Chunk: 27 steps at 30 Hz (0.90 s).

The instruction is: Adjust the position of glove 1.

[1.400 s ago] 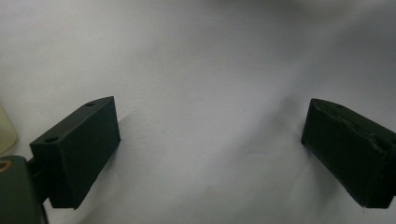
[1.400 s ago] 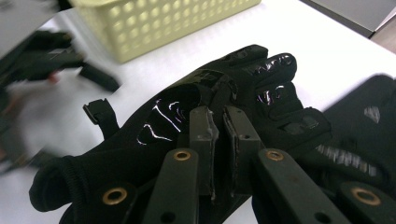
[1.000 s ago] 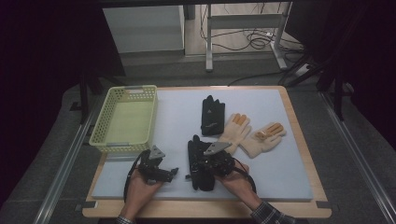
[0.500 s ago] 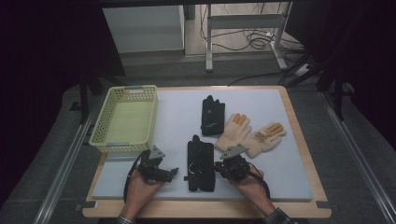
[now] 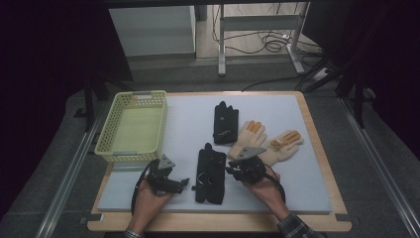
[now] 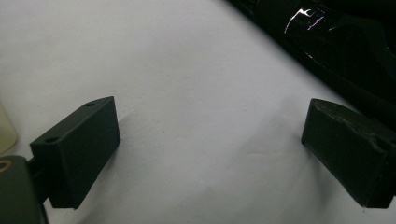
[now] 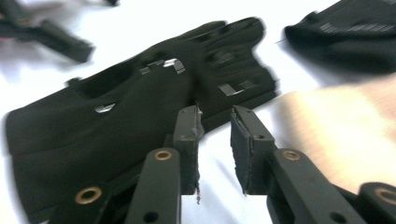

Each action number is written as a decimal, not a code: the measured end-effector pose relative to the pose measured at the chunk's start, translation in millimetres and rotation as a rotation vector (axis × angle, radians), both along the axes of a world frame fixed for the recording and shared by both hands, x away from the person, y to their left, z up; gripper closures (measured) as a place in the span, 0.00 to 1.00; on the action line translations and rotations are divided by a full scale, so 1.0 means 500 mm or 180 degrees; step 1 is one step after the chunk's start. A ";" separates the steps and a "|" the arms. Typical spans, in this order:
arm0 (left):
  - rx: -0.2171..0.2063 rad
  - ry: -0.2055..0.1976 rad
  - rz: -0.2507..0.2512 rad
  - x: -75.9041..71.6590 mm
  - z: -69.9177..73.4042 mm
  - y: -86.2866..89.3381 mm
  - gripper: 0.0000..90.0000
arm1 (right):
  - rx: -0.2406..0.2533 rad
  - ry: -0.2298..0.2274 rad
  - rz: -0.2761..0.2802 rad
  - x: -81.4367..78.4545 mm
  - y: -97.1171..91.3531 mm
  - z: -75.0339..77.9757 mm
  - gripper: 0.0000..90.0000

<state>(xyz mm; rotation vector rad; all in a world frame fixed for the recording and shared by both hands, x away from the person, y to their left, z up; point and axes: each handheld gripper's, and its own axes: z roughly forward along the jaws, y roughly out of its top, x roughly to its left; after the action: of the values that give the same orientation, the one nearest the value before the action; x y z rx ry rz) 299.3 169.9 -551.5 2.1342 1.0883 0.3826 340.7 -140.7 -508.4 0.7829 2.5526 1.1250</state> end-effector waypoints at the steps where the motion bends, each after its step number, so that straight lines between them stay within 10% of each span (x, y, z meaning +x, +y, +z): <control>1: 0.0015 0.0004 -0.0013 0.000 0.000 0.001 0.05 | 0.0000 0.0000 0.0000 0.000 0.000 0.000 0.77; 14: 0.0012 0.0005 -0.0010 0.000 0.000 0.001 0.05 | -0.0004 -0.0058 -0.0341 0.163 0.006 0.040 0.60; 27: 0.0010 0.0004 -0.0006 0.000 0.000 0.001 0.05 | -0.0121 0.0067 -0.0531 0.293 0.028 0.040 0.68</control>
<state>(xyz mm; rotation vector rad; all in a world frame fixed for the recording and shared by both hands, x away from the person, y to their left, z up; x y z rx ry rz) 299.4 170.3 -551.3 2.1384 1.0870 0.3826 487.3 -126.7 -488.2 0.9824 2.4641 1.0186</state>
